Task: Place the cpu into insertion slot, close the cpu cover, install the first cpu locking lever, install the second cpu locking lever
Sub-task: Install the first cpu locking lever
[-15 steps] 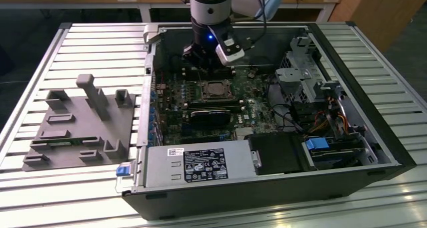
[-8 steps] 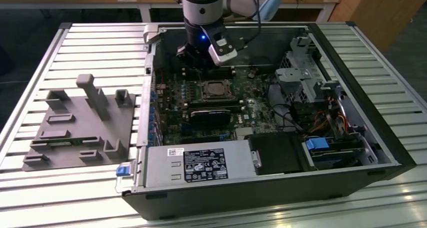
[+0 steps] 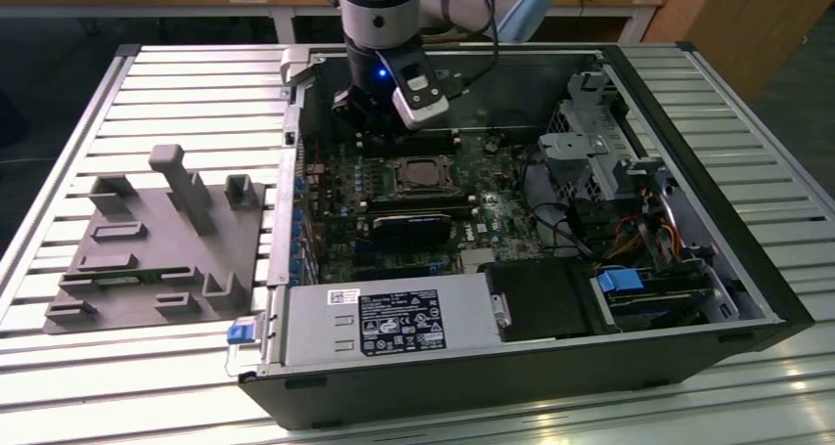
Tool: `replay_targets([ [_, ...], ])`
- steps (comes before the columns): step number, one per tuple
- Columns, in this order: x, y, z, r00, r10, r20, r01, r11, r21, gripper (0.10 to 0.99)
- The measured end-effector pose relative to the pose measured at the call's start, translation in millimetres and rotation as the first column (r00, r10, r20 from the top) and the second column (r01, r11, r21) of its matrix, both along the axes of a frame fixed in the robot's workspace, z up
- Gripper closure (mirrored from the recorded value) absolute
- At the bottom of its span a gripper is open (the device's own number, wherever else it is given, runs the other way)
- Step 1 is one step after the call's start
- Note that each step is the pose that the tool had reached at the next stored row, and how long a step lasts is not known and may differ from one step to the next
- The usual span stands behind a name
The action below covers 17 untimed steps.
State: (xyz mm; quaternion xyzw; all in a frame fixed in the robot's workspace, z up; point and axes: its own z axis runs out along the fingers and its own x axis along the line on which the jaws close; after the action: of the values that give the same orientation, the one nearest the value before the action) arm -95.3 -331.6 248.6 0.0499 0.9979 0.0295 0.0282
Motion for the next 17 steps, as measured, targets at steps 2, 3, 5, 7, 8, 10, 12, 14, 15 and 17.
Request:
replay_targets([
  [2, -2.5, 0.0, 0.0, 1.0, 0.0, 0.0002, 0.0, 1.0, 0.0, 0.98],
  [3, -3.7, 0.0, 0.0, 1.0, 0.0, 0.0001, 0.0, 1.0, 0.001, 0.98],
  [5, -5.8, 0.0, 0.0, 1.0, 0.0, 0.0001, 0.0, 1.0, 0.006, 0.98],
  [7, -8.0, 0.0, 0.0, 1.0, 0.0, 0.0001, 0.0, 0.9998, 0.02, 0.98],
  [8, -9.2, 0.0, 0.0, 1.0, 0.0, 0.0002, 0.0, 0.9996, 0.03, 0.98],
  [10, -11.8, 0.0, 0.0, 1.0, 0.0, 0.0002, 0.0, 0.9987, 0.051, 0.98],
  [12, -14.3, 0.0, 0.0, 1.0, 0.0, 0.0002, 0.0, 0.9975, 0.071, 0.98],
  [14, -16.0, 0.0, 0.0, 1.0, 0.0, 0.0003, 0.0, 0.9955, 0.095, 0.98],
  [15, -16.5, 0.0, 0.0, 1.0, 0.0, 0.0002, 0.0, 0.994, 0.109, 0.98],
  [17, -17.3, 0.0, 0.0, 1.0, 0.0, 0.0003, 0.0, 0.9899, 0.142, 0.98],
])
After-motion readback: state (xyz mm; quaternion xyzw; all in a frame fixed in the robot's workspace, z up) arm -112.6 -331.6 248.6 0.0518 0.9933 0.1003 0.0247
